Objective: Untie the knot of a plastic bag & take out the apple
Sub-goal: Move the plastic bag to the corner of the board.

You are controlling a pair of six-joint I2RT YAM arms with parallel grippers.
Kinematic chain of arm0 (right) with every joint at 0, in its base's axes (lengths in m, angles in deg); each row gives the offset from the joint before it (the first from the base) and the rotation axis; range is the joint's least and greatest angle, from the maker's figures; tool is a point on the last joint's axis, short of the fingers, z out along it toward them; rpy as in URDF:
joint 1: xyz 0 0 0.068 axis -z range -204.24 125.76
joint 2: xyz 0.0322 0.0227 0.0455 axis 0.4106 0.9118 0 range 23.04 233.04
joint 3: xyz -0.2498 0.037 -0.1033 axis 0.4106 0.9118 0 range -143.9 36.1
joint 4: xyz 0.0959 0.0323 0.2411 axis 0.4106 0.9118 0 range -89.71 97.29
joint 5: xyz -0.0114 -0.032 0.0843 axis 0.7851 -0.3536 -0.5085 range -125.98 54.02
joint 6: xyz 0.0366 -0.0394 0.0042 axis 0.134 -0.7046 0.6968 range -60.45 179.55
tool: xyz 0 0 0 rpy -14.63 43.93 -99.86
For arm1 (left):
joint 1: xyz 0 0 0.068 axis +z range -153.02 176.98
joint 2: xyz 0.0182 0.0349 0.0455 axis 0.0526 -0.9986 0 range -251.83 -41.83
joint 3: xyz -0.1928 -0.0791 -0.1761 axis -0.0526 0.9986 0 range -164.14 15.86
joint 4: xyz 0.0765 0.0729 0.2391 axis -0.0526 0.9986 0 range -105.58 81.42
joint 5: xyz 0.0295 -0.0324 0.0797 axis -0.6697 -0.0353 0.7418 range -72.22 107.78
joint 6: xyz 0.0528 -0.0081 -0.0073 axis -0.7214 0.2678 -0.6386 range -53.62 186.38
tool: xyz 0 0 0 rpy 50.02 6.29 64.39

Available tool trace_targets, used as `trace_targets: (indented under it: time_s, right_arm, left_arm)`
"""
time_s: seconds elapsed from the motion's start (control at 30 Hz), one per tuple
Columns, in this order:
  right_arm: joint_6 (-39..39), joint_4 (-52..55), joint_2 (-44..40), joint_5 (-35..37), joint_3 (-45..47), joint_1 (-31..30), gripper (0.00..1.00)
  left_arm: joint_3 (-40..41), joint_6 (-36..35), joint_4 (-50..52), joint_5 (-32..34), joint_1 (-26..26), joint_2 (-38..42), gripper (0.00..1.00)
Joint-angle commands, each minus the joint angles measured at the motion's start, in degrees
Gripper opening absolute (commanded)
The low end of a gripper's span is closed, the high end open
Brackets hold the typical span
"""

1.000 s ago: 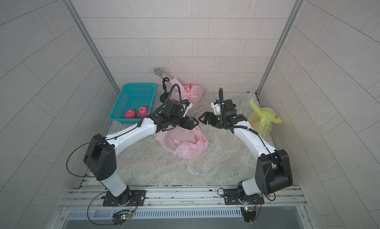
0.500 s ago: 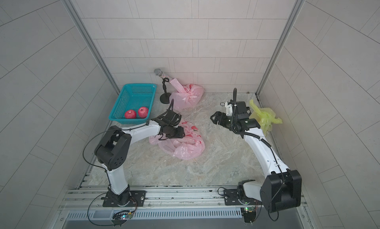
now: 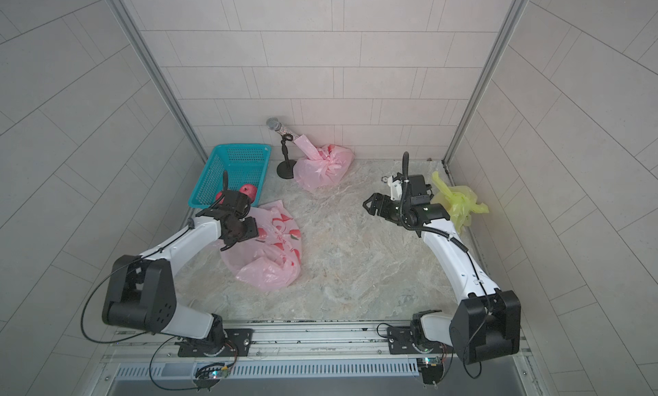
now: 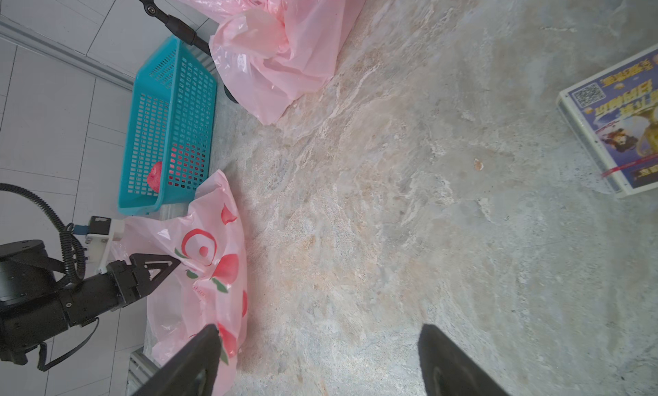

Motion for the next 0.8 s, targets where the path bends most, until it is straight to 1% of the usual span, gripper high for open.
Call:
trace_targets:
  time_s: [0.0,0.1,0.17,0.23,0.3,0.43,0.53,0.6,0.63,0.7,0.73,0.77]
  right_arm:
    - [-0.5,0.6,0.4,-0.3,-1.1,0.3,0.89]
    - [-0.6,0.6,0.5,-0.2,-1.2,0.2,0.89]
    - [-0.5,0.6,0.6,-0.4,-1.3,0.3,0.89]
    - [-0.6,0.7,0.5,-0.4,-1.2,0.2,0.89]
    - [-0.6,0.4,0.6,-0.7,-1.1,0.3,0.89]
    - [-0.2,-0.3,1.6,-1.8,-1.0,0.2,0.89]
    - [-0.2,-0.6,2.0,-2.1,-1.2,-0.2,0.89]
    - [-0.2,-0.8,2.1,-2.2,-1.2,-0.5,0.89]
    - [-0.3,-0.9,2.2,-2.2,-1.3,-0.7,0.89]
    - [0.0,-1.5,2.4,-2.4,-1.0,-1.3,0.89]
    - [0.0,-1.6,2.5,-2.4,-0.8,-1.5,0.89]
    - [0.1,-1.9,2.6,-2.5,-0.7,-1.8,0.89]
  left_arm:
    - [1.1,1.7,3.6,7.2,6.2,4.5,0.65]
    - [1.0,3.3,3.8,6.9,12.0,6.7,0.65]
    - [0.7,4.0,4.2,7.5,13.8,8.8,0.64]
    - [0.3,3.9,3.7,7.0,14.2,12.0,0.64]
    - [0.6,1.5,0.9,1.3,14.1,16.0,0.62]
    - [-1.2,1.5,0.4,-2.7,12.8,20.9,0.57]
    - [-2.9,-0.3,1.0,-5.2,10.1,23.2,0.56]
    - [-3.5,-1.1,0.1,-6.3,6.7,24.9,0.55]
    - [-3.5,-1.5,-1.1,-6.5,4.2,25.5,0.54]
    - [-3.5,-2.2,-5.4,-6.5,-2.4,24.9,0.55]
    - [-4.4,-2.2,-5.8,-7.3,-5.0,23.4,0.55]
    - [-5.8,-2.3,-6.1,-9.5,-8.1,20.9,0.55]
